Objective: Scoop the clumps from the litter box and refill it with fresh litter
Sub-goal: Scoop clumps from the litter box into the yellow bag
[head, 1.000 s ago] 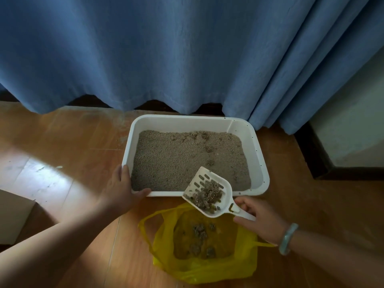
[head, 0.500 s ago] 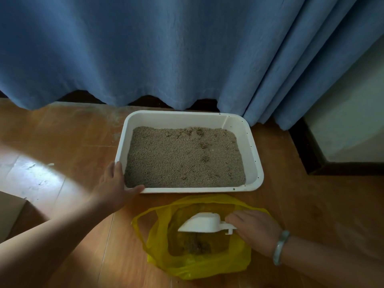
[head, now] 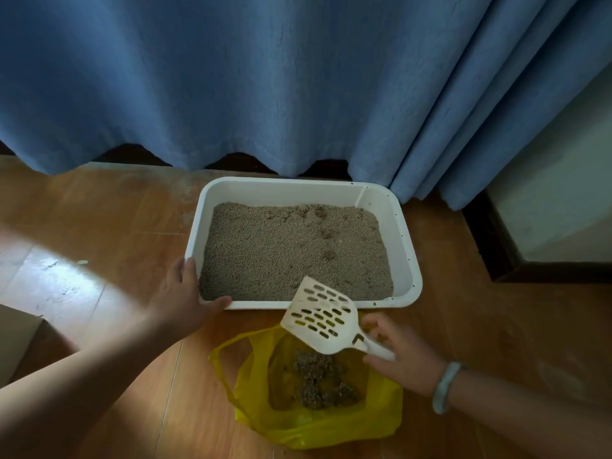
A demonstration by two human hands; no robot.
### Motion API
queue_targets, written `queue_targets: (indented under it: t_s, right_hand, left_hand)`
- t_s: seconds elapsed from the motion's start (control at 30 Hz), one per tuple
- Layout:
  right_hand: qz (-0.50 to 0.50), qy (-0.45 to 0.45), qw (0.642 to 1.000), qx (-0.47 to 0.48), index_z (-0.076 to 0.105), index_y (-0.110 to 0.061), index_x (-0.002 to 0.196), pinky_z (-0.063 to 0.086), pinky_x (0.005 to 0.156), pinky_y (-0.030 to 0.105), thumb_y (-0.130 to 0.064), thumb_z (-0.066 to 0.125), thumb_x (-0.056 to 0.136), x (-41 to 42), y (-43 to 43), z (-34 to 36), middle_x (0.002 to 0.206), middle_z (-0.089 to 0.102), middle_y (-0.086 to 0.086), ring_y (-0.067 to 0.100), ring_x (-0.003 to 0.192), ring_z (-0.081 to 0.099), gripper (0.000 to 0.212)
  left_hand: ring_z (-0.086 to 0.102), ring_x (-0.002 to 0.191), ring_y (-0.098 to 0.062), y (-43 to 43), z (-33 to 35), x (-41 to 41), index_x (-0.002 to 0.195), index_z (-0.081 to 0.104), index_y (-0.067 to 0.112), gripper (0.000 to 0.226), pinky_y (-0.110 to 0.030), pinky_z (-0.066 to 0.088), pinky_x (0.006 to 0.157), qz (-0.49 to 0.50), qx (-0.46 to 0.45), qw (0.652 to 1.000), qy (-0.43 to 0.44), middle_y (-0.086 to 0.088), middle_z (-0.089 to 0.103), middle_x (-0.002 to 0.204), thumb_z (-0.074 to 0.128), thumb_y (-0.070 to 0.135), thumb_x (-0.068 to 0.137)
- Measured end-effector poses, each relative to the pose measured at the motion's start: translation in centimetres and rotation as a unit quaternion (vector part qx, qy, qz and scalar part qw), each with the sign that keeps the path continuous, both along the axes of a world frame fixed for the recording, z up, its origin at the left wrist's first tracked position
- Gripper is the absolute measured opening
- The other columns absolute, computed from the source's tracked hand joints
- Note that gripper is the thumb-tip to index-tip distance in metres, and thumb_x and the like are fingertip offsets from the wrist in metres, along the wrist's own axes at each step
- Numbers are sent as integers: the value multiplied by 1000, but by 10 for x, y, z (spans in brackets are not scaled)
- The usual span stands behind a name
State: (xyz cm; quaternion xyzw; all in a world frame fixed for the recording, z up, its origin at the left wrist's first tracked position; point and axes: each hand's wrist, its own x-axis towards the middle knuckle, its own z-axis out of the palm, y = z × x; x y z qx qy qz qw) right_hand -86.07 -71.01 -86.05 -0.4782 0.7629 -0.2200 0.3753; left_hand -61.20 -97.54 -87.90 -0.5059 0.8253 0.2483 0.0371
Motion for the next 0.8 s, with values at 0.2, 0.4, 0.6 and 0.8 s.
queue_targets:
  t_s: [0.2,0.4,0.6,0.8]
  right_hand:
    - [-50,-30,998,-10,49,-30,98,57,63,43,-10,74,74,-8,-37,17,93,65,2,20,69,68,40]
    - [-84,104,989,62,57,-23,109,56,70,35,-21,71,80,-54,-74,39,96,65,0,16,75,66,32]
    - [-20,225,948,222,61,-15,109,55,75,34,-26,65,83,-73,-89,44,100,65,5,19,80,65,28]
    - [27,264,925,273,64,-13,102,53,71,30,-29,61,84,-73,-99,35,100,65,5,18,81,66,24]
  left_hand:
    - [10,144,-29,0,-1,1,150,7,5,109,-42,21,113,-6,-25,1000,-1,-12,3,158,61,63,76]
    - [8,145,-27,-1,-4,-2,150,6,6,110,-40,18,115,7,-24,1000,13,-12,1,158,61,65,75]
    - [8,145,-28,-1,-7,-7,150,4,7,108,-41,19,114,12,-36,999,22,-10,-1,158,60,63,77]
    - [6,145,-28,-4,-12,-13,150,4,5,110,-40,17,115,18,-56,998,33,-13,0,158,63,60,76]
